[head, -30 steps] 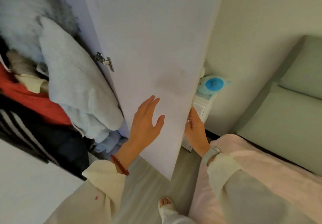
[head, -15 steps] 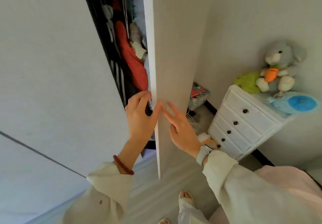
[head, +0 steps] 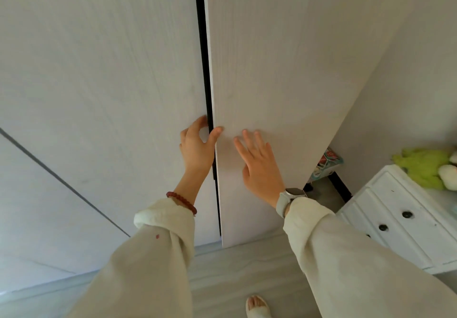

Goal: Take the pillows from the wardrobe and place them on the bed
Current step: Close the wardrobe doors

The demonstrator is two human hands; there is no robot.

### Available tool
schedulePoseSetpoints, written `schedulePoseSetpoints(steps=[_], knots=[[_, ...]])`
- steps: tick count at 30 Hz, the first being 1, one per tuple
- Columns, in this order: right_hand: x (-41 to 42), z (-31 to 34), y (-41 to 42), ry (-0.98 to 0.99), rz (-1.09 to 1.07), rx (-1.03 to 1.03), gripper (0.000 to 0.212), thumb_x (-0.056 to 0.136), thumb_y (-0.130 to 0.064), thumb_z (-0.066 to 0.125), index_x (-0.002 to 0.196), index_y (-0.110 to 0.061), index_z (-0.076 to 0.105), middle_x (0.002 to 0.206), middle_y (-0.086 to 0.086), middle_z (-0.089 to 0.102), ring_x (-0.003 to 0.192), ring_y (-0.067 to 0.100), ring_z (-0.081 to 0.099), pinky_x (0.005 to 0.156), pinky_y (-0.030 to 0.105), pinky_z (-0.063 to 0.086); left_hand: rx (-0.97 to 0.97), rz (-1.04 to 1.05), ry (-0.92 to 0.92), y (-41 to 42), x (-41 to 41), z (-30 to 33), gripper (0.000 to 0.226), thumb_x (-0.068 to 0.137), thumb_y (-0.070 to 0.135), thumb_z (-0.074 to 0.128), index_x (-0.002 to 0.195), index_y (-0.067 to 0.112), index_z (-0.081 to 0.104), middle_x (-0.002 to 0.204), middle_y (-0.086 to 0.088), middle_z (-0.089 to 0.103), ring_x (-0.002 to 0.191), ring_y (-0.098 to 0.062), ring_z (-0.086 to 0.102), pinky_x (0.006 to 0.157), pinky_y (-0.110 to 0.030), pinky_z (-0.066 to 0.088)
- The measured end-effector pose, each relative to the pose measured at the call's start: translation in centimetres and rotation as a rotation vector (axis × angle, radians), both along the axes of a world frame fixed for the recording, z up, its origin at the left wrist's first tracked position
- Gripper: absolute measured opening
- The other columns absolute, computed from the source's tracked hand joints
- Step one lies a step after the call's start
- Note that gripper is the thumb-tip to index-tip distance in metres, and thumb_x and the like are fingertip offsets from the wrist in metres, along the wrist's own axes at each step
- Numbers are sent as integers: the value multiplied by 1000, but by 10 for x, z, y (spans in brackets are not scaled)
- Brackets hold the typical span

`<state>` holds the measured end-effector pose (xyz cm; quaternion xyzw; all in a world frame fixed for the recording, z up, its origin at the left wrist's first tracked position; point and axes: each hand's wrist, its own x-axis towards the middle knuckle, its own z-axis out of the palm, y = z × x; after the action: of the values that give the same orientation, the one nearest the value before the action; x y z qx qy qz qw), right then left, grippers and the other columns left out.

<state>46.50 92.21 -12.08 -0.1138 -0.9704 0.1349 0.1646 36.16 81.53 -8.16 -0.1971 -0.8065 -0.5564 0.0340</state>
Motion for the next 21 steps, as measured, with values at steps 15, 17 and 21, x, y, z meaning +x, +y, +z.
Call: schedulePoseSetpoints(steps=[15,17,21], knots=[[-47,-1,31,-7,89,335,82,71,11,51,142,-21,25,154,9,16,141,38,7,109,60,18,-82,357,188,31,-15,-7,20,84,29,62,91,10,61,89,-6,64,92,-25,50,84,-30,26],[-48,1,29,1,100,304,76,73,8,51,140,-19,28,154,10,17,141,38,8,109,59,20,-99,325,213,29,-14,-10,21,84,28,62,95,10,61,92,-6,64,94,-25,51,88,-32,29],[-41,-6,13,51,181,117,50,75,1,54,124,-9,49,144,18,40,136,40,29,106,59,31,-95,293,178,1,2,-32,26,84,23,63,106,11,59,107,-4,63,104,-23,52,95,-34,31]])
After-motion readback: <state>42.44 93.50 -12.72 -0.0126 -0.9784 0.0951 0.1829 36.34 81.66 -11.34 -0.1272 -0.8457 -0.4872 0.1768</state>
